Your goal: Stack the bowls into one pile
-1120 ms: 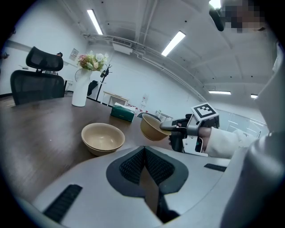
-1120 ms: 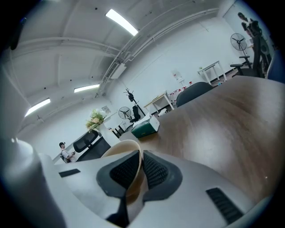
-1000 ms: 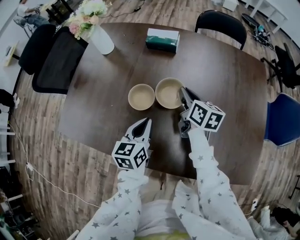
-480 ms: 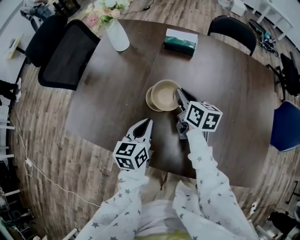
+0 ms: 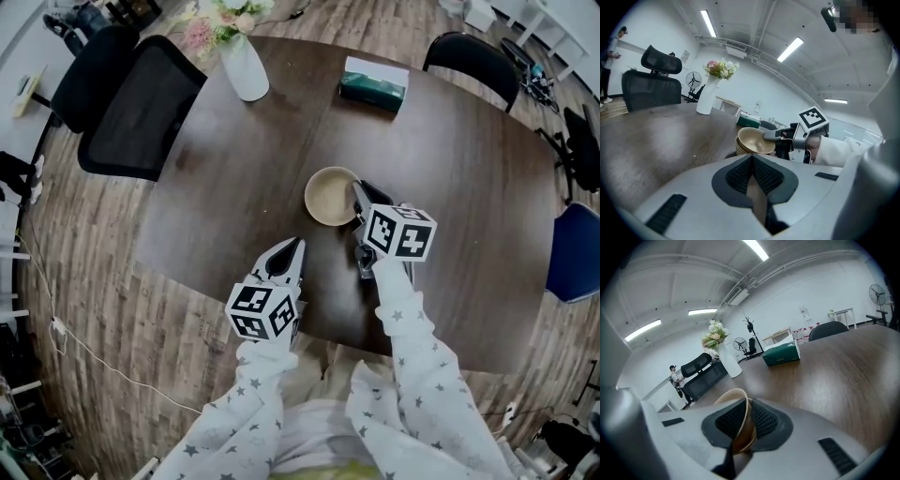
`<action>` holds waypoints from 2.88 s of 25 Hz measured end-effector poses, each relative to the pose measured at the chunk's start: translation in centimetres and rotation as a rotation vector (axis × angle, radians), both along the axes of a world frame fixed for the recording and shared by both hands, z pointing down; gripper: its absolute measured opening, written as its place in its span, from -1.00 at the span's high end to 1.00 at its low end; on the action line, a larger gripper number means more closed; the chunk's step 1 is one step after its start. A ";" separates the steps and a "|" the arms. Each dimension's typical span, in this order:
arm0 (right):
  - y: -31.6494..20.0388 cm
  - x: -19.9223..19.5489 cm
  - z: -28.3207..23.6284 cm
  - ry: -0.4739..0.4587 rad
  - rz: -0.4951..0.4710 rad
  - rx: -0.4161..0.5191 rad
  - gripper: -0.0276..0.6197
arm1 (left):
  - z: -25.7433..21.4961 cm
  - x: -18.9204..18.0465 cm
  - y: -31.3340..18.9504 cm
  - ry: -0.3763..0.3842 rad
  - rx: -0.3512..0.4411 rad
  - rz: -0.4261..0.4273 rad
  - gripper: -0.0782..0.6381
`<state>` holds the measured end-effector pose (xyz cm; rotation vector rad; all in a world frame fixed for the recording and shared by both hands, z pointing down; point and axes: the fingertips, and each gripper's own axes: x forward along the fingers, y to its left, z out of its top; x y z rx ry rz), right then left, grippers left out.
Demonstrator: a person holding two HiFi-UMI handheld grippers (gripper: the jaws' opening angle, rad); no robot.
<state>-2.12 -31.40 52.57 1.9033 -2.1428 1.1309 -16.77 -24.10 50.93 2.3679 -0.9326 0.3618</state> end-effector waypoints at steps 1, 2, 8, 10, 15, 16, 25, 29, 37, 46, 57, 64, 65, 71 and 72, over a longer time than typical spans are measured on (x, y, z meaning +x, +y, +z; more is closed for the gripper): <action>0.0 -0.1 0.2 0.010 -0.002 -0.007 0.79 | 0.1 0.0 -0.1 0.002 -0.002 0.004 0.71; 0.0 -0.1 0.3 0.021 -0.003 -0.012 0.79 | 0.1 -0.1 -0.1 0.003 -0.003 0.009 0.71; 0.0 -0.1 0.8 0.053 0.019 -0.028 0.79 | 0.2 -0.4 -0.3 0.004 -0.007 0.027 0.71; -0.1 -0.1 0.8 0.067 0.005 -0.022 0.79 | 0.3 -0.3 -0.4 0.008 -0.007 0.035 0.71; -0.2 -0.9 0.6 0.122 -0.042 -0.009 0.76 | 0.3 -0.2 -0.6 0.016 -0.007 0.053 0.71; -0.2 -1.0 0.5 0.134 -0.045 -0.009 0.75 | 0.3 -0.2 -0.6 0.017 -0.006 0.055 0.71; 0.2 -1.8 0.3 0.164 -0.074 0.000 0.45 | -0.1 -0.5 -0.9 0.022 0.007 0.047 0.71; 0.5 -1.5 0.2 0.164 -0.072 -0.001 0.42 | -0.3 -0.1 -0.5 0.023 0.010 0.045 0.71; 1.3 -0.2 -1.1 0.155 -0.052 0.043 0.44 | -0.8 0.2 -0.4 0.005 0.032 0.023 0.71; 3.4 0.3 -3.3 0.130 -0.101 0.122 0.82 | -3.0 1.1 -0.2 -0.001 0.101 0.018 0.71; 7.0 1.5 -7.6 0.091 -0.141 0.263 0.83 | -6.9 0.3 -0.4 -0.005 0.201 0.022 0.71; 9.0 3.2 -11.3 0.103 -0.103 0.385 0.84 | -10.1 0.0 -0.1 0.017 0.276 0.017 0.71; 9.3 3.4 -11.7 0.110 -0.104 0.396 0.84 | -10.5 0.0 0.0 0.018 0.286 0.019 0.71; 10.1 4.6 -13.3 0.113 -0.075 0.452 0.84 | -12.5 0.1 0.2 0.031 0.339 0.020 0.71; 10.2 4.8 -13.6 0.116 -0.070 0.459 0.84 | -12.8 0.1 0.1 0.034 0.348 0.016 0.71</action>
